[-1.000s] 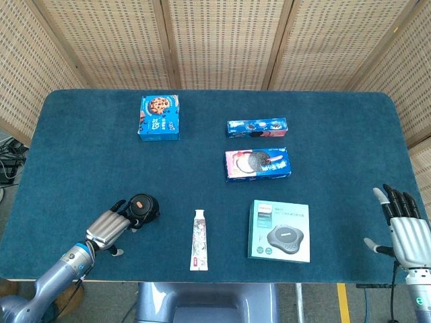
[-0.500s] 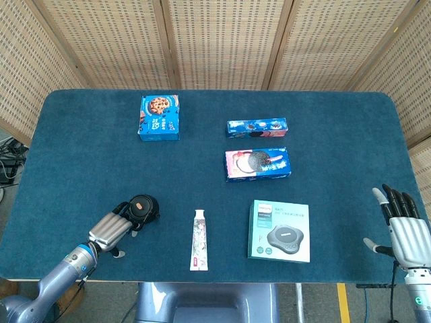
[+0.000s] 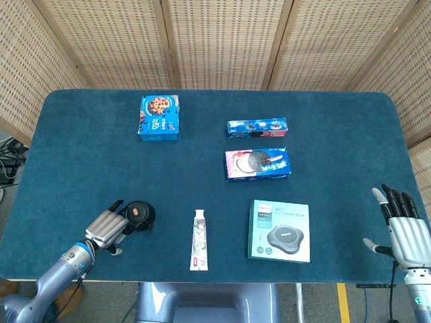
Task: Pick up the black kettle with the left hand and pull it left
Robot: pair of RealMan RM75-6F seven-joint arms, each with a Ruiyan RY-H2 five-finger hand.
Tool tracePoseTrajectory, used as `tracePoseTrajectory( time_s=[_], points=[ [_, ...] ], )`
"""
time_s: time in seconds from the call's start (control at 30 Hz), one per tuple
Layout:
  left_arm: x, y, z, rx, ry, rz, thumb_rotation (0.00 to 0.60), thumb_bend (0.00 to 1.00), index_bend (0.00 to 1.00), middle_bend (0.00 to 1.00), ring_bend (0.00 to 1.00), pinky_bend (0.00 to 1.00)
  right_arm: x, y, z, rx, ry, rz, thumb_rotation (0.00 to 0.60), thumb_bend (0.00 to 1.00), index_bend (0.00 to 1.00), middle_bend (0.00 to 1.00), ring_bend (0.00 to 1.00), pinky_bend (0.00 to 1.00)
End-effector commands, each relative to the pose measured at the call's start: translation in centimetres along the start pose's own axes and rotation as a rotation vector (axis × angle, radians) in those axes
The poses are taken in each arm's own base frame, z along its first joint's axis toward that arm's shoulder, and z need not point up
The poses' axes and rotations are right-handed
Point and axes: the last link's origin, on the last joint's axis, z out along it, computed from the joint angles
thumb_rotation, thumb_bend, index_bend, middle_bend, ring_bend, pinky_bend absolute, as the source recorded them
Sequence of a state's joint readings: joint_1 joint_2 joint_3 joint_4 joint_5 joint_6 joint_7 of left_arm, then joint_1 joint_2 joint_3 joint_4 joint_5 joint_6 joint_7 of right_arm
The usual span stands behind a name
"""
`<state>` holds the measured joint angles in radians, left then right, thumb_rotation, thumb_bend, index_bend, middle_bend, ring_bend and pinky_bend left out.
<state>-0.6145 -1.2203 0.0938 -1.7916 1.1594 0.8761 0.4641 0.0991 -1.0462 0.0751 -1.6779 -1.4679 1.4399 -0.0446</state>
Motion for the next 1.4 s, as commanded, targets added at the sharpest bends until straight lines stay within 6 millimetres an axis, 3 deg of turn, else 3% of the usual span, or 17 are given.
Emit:
tracePoseTrajectory(
  time_s=[0.03,0.17,0.27,0.43,0.5,0.57,0.87,0.93,1.0,1.07,1.13,1.4],
  points=[
    [0.1,-0.1,0.0,0.005,0.003,0.000,0.600,0.00,0.94,0.84,0.44,0.00,0.0,0.0,0.0,0.000,0.000,0.000,0.600,0.00,0.00,0.00,0.00,0.00],
    [0.4,-0.5,-0.1,0.012,0.010,-0.007,0.599,0.00,1.00,0.93,0.50,0.00,0.0,0.0,0.0,0.001,0.000,0.000,0.600,0.00,0.00,0.00,0.00,0.00],
    [0.7,-0.7,-0.2,0.010,0.027,-0.018,0.542,0.00,1.00,0.99,0.56,0.00,0.0,0.0,0.0,0.001,0.000,0.000,0.600,0.00,0.00,0.00,0.00,0.00],
    [1.9,-1.8,-0.9,-0.026,0.082,-0.061,0.362,0.00,1.00,1.00,0.65,0.00,0.0,-0.1,-0.1,0.003,0.001,0.000,0.600,0.00,0.00,0.00,0.00,0.00],
    [2.0,-2.4,-1.1,-0.033,0.095,-0.029,0.243,0.00,1.00,1.00,0.67,0.00,0.0,-0.2,-0.1,0.004,0.001,0.000,0.600,0.00,0.00,0.00,0.00,0.00],
    [2.4,-3.0,-1.4,-0.036,0.118,0.009,0.177,0.00,1.00,1.00,0.68,0.00,0.0,-0.3,-0.1,0.008,0.000,-0.002,0.600,0.00,0.00,0.00,0.00,0.00],
    [2.9,-3.9,-2.3,-0.033,0.124,-0.003,0.184,0.02,1.00,1.00,0.71,0.00,-0.1,-0.4,-0.2,0.011,0.001,-0.003,0.600,0.00,0.00,0.00,0.00,0.00],
    [3.0,-3.9,-2.4,-0.040,0.121,-0.011,0.185,0.22,1.00,1.00,0.71,0.00,-0.1,-0.4,-0.2,0.011,0.001,-0.004,0.600,0.00,0.00,0.00,0.00,0.00],
    [3.2,-3.8,-2.6,-0.055,0.118,-0.024,0.185,0.66,1.00,1.00,0.72,0.00,-0.1,-0.5,-0.2,0.012,0.002,-0.003,0.600,0.00,0.00,0.00,0.00,0.00],
    [3.3,-3.9,-2.7,-0.065,0.116,-0.030,0.185,0.92,1.00,1.00,0.72,0.00,0.0,-0.4,-0.2,0.011,0.001,-0.002,0.600,0.00,0.00,0.00,0.00,0.00],
    [3.4,-3.9,-2.8,-0.068,0.116,-0.032,0.185,1.00,1.00,1.00,0.72,0.00,0.0,-0.5,-0.1,0.012,0.003,0.000,0.600,0.00,0.00,0.00,0.00,0.00],
    [3.7,-4.1,-3.0,-0.071,0.123,-0.023,0.185,1.00,1.00,1.00,0.73,0.00,0.1,-0.5,-0.2,0.013,0.004,0.003,0.600,0.00,0.00,0.00,0.00,0.00]
  ],
)
